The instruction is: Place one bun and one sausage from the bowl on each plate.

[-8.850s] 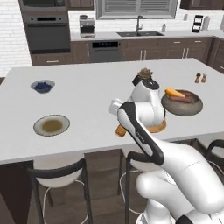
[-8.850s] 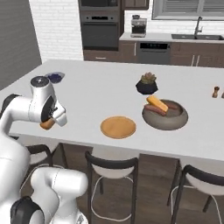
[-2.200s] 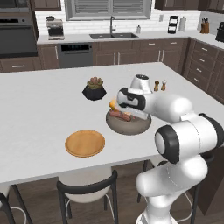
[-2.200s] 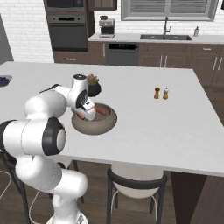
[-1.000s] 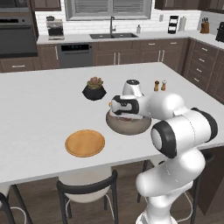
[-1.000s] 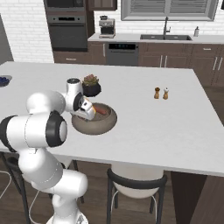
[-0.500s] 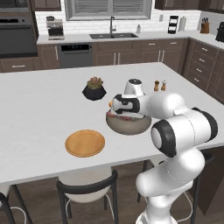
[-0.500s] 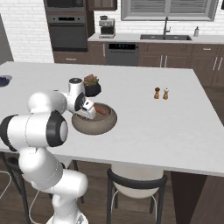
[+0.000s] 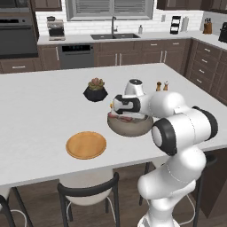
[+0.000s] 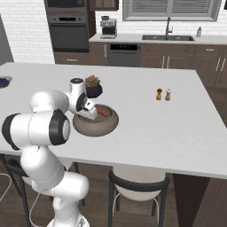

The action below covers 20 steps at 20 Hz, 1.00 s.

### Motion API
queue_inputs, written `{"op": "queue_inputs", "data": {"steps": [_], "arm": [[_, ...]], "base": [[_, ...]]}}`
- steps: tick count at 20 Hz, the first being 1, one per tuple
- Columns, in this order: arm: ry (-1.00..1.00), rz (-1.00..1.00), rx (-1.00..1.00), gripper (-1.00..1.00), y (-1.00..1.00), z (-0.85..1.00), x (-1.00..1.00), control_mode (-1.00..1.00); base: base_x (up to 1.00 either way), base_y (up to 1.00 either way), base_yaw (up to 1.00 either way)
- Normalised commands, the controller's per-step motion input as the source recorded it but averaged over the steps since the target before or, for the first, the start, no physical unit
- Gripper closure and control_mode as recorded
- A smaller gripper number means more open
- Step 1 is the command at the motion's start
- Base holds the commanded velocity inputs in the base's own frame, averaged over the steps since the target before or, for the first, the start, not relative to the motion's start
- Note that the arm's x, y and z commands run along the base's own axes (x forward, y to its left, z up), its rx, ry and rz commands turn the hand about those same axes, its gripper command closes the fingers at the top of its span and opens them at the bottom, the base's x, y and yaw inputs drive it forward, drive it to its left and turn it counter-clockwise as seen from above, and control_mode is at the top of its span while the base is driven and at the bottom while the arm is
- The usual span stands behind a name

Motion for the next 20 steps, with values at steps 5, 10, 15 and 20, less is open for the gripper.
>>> {"op": "queue_inputs", "data": {"steps": [5,10,15,20], "arm": [[-0.02,0.0,0.0,1.0,0.14,-0.14,-0.02,-1.0],[-0.01,0.0,0.0,1.0,0.01,0.0,-0.01,-1.0],[-0.08,0.0,0.0,1.0,0.23,0.21,-0.22,-1.0],[-0.2,0.01,0.0,1.0,0.81,0.89,-0.94,-1.0]], "base": [[0.0,0.0,0.0],[0.0,0.0,0.0],[0.0,0.0,0.0],[0.0,0.0,0.0]]}}
